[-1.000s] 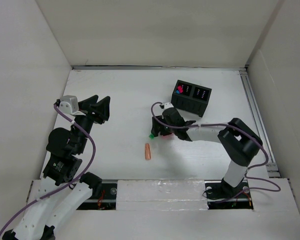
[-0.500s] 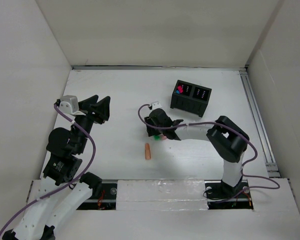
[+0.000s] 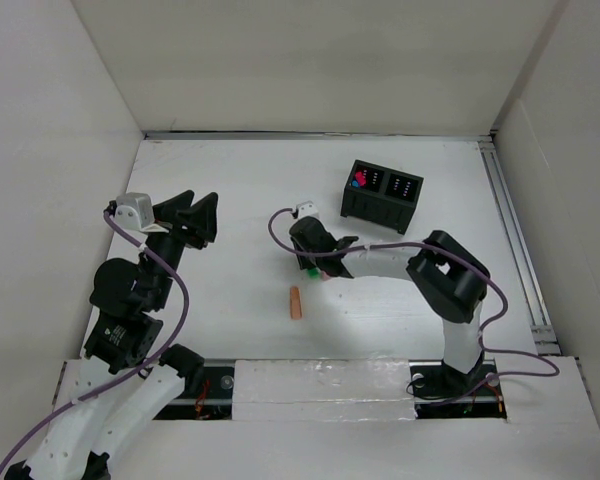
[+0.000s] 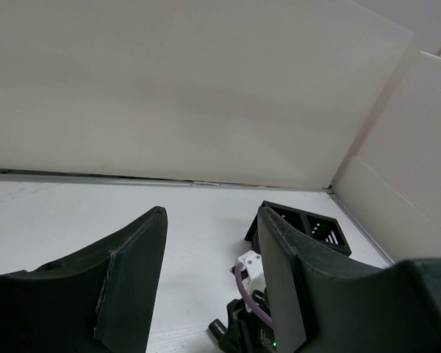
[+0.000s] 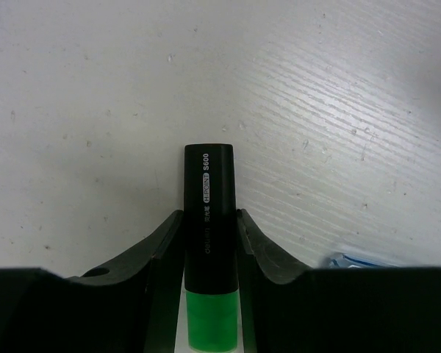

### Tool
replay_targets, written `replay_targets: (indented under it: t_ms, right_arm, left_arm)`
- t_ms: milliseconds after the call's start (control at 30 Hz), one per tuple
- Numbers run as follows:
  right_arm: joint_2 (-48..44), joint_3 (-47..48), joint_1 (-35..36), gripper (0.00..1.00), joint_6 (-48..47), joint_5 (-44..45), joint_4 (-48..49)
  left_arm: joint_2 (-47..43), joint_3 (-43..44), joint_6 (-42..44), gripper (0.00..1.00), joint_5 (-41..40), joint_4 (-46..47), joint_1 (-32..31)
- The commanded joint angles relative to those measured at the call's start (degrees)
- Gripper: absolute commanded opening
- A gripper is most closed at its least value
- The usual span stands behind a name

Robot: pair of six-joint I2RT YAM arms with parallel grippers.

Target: Organize the desk

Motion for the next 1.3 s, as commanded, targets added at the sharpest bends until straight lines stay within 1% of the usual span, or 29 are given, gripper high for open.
replay_targets:
  t_ms: [0, 67, 133, 267, 433, 500, 733, 867, 1000, 1267]
  right_arm:
    - [-5.23, 0.97, -0.96, 0.07, -0.74, 0.58, 4.11]
    - [-10.15, -0.26, -2.72, 0.07, -1.00, -2.93, 8.93]
    - [-14.54, -0.79, -5.97, 0.07, -0.83, -4.86, 11.15]
    - [-19.30, -0.45, -12.12, 0.07, -2.49, -4.44, 15.45]
    - [-19.49, 1.22, -22.04, 0.05, -4.43, -1.27, 19.33]
    - [-16.95, 2.53, -24.78, 0.05, -6.36, -0.92, 23.01]
    - [-12.02, 5.88, -27.86, 0.07, -9.79, 3.21, 22.67]
    - [-10.52, 6.15, -28.39, 0.09, -11.80, 3.39, 24.25]
    - [-8.50, 8.08, -28.39, 0.10, -13.13, 3.48, 23.99]
    - [-5.42, 11.33, -28.39, 0.15, -15.15, 3.30, 23.65]
  left_arm:
    - [-0.19, -0.02, -0.05, 0.48, -0.46, 2.93, -0.07]
    - [0.08, 0.16, -0.22, 0.48, 0.07, 2.84, -0.07]
    - [-0.01, 0.07, -0.14, 0.48, 0.24, 3.02, -0.07]
    - [0.08, 0.16, -0.22, 0.48, 0.07, 2.85, -0.07]
    - [-0.19, 0.07, -0.23, 0.48, 0.16, 2.93, -0.07]
    - [-0.36, 0.16, -0.31, 0.48, 0.68, 2.93, -0.07]
    - [-0.54, 0.07, -0.23, 0.48, 0.59, 3.11, -0.07]
    - [-0.01, -0.02, -0.23, 0.48, 0.16, 2.93, -0.07]
    - [0.25, -0.11, -0.14, 0.48, 0.42, 3.20, -0.07]
    - [0.69, 0.07, -0.14, 0.48, -0.55, 2.85, -0.07]
